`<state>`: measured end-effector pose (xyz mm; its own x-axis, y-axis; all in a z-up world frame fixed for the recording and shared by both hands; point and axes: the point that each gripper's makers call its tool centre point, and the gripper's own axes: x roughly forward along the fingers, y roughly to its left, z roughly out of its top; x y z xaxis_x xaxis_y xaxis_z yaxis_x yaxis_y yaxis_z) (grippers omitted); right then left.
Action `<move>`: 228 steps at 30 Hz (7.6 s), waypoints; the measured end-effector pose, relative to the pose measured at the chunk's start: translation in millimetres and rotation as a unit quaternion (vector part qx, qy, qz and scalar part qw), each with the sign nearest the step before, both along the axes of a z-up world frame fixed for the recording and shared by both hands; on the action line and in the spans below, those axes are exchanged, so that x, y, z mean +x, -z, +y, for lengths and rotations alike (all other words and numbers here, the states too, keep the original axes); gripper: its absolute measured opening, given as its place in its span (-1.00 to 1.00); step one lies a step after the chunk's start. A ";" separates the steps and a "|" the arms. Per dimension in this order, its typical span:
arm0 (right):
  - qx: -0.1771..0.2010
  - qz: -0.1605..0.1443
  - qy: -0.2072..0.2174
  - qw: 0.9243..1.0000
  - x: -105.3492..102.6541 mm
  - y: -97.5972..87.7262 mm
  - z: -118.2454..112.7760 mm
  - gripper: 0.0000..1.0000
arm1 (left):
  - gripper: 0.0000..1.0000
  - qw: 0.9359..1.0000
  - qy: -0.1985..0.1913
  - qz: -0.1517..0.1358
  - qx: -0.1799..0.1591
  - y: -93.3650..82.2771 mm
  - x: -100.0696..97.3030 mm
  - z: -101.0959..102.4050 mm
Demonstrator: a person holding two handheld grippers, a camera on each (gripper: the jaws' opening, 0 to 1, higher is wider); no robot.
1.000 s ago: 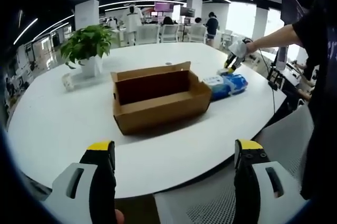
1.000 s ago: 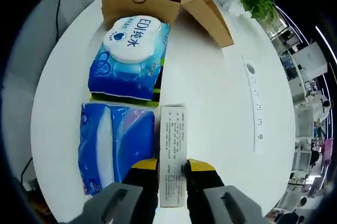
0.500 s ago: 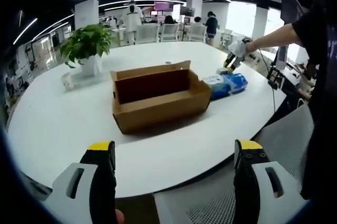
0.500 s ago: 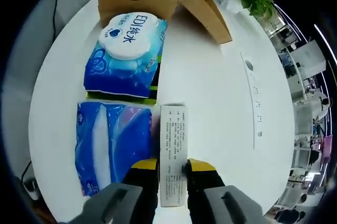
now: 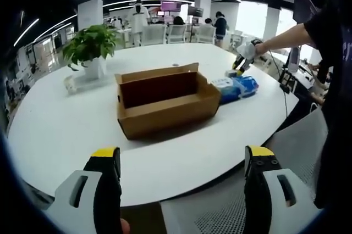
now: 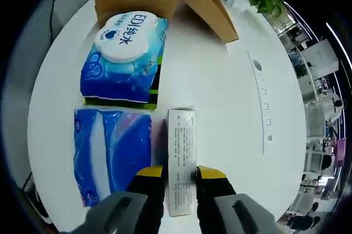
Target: Operate the shoe box by opening the lid, removing the specified soft item, and placing it in the target area until the item is outside and the box remains undamaged.
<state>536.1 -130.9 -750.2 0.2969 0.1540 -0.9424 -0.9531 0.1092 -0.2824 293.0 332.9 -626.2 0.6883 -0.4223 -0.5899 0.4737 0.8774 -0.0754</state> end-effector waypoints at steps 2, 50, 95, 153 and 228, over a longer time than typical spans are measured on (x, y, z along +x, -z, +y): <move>-0.001 -0.001 0.002 1.000 -0.1 -0.1 -1.1 -0.65 | 0.86 1.000 0.000 0.000 0.001 -0.2 0.3 0.2; 0.111 -0.042 0.140 0.983 -27.6 -56.2 21.5 0.24 | 0.86 0.999 0.014 -0.039 -0.019 -10.0 12.2 10.9; 0.300 -0.098 0.319 0.894 -102.2 -107.9 69.2 0.99 | 0.89 0.997 0.059 -0.051 0.003 -20.4 45.4 25.9; 0.365 -0.133 0.356 0.850 -214.3 -119.2 111.7 0.98 | 0.68 0.976 0.175 -0.051 0.119 -14.4 153.7 29.8; 0.391 -0.123 0.418 0.811 -256.8 -105.0 131.4 0.88 | -0.09 0.826 0.459 0.112 0.306 128.8 185.1 -30.1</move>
<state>279.3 0.5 -645.2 0.7697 0.3241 -0.5501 -0.3798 0.9249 0.0135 478.1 302.8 -755.0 0.0881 -0.2810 -0.9557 0.9954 0.0619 0.0736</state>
